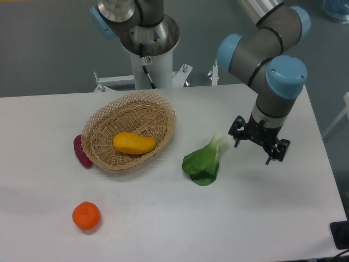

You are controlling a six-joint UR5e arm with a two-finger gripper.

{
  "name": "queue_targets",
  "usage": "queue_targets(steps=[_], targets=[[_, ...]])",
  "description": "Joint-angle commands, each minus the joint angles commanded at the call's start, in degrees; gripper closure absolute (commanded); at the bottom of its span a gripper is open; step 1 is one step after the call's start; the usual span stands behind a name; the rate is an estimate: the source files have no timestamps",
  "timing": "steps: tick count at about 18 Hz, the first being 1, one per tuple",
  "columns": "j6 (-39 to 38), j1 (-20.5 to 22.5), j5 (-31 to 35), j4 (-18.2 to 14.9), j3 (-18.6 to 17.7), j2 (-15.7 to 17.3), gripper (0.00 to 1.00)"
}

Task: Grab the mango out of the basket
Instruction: 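Move the open gripper over the yellow mango in the basket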

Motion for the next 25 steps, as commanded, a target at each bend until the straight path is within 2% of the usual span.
queue_targets(steps=[7,10,14,21,25], targets=[[0.09,-8.26,-0.18,0.44,-4.14,3.6,0.0],[0.35,-11.51,-0.09,1.05,-5.02,4.14,0.0],[2.98,-14.15,0.0,1.23,-8.0,4.84,0.0],[5.0,-19.07,0.18,1.32,-9.94,5.37,0.0],[7.99,-20.92,0.18,1.23,-12.22,5.72,0.0]])
